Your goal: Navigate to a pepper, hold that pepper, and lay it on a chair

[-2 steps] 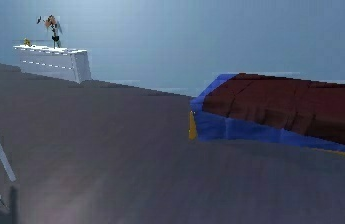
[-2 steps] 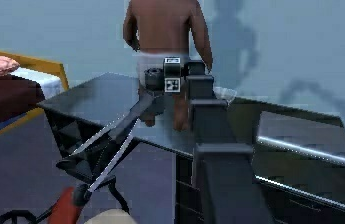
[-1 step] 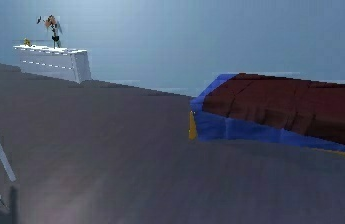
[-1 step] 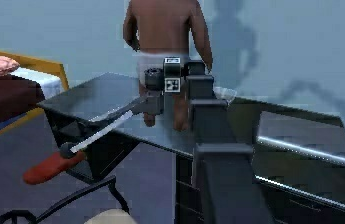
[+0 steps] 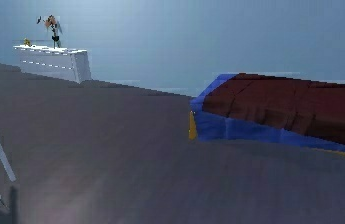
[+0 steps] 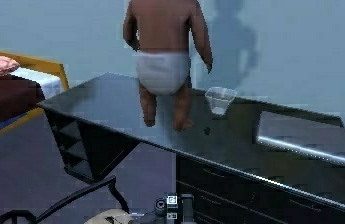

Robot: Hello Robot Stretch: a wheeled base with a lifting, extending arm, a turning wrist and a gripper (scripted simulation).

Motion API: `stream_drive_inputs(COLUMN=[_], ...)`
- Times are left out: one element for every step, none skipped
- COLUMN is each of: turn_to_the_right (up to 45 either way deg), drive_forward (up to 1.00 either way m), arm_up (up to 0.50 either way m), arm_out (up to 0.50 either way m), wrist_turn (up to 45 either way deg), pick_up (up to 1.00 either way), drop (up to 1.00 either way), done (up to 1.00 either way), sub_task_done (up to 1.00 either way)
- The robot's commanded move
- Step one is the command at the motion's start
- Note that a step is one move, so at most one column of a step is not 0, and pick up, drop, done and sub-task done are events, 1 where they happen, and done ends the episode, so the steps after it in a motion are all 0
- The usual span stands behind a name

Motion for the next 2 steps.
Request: stream_drive_inputs(turn_to_the_right=[0.0,0.0], drive_forward=[0.00,0.00], arm_up=[-0.32,0.00], arm_out=[0.00,0.00], wrist_turn=[0.0,0.0], pick_up=[0.00,0.00], drop=[0.00,1.00], done=[0.00,0.00], sub_task_done=[0.00,0.00])
